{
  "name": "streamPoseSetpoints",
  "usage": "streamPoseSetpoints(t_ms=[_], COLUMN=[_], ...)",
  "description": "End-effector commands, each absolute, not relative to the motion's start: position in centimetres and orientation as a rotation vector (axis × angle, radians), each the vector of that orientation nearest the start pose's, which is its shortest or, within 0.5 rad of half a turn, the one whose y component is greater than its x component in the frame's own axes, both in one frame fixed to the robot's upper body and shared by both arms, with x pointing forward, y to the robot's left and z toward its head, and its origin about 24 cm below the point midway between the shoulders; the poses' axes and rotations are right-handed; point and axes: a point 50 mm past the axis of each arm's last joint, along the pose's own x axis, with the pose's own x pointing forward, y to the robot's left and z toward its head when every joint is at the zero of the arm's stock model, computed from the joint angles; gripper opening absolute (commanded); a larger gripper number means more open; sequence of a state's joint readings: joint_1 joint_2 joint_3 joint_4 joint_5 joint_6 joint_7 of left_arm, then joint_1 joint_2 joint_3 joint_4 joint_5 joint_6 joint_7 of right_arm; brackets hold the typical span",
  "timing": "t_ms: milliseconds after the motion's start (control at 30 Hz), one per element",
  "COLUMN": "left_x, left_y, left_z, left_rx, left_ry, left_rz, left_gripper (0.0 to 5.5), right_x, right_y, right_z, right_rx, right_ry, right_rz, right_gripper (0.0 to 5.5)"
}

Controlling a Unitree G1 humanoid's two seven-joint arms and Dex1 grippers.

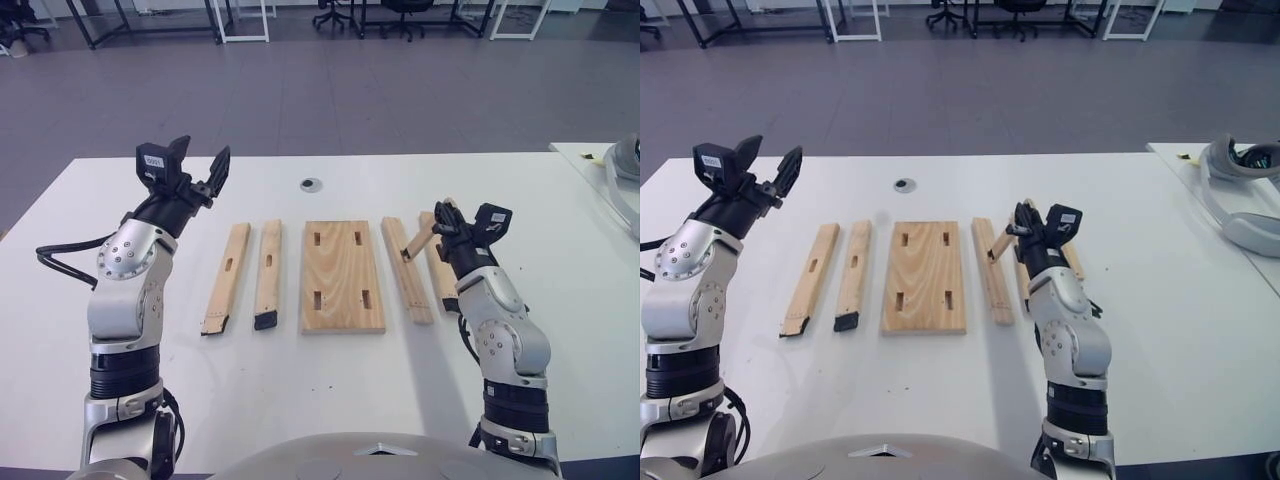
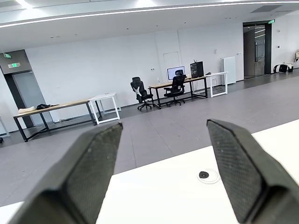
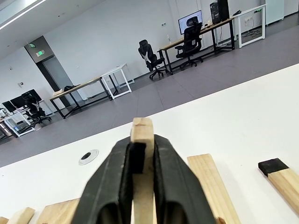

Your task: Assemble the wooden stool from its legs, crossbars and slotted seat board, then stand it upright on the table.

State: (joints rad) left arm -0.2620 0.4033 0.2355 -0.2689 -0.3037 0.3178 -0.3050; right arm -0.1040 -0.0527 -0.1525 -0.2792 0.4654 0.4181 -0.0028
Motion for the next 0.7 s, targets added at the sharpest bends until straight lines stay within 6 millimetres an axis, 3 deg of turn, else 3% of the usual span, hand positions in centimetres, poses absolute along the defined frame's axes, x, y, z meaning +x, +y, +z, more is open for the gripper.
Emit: streamPoseSetpoints(t_ms=[33,433,700], left_x=[28.0,28.4,28.3], left_y=[22.6,22.7,22.7], left_z=[17.4,17.9,17.9], left_rx=[0.131,0.152,0.162], left_ry=[-0.246,-0.25,-0.252], left_rz=[-0.191,-0.208,-0.212], left_gripper=[3.32,3.32,3.32], right_x=[26.9,27.5,26.1], right_y=[-16.6,-15.8,-16.9], right_z=[8.9,7.3,4.3], right_rx=[0.387,0.298,0.143], right_ry=[0.027,0.009,0.059], right_rz=[0.036,0.058,0.079], right_gripper=[0.42,0.42,0.42])
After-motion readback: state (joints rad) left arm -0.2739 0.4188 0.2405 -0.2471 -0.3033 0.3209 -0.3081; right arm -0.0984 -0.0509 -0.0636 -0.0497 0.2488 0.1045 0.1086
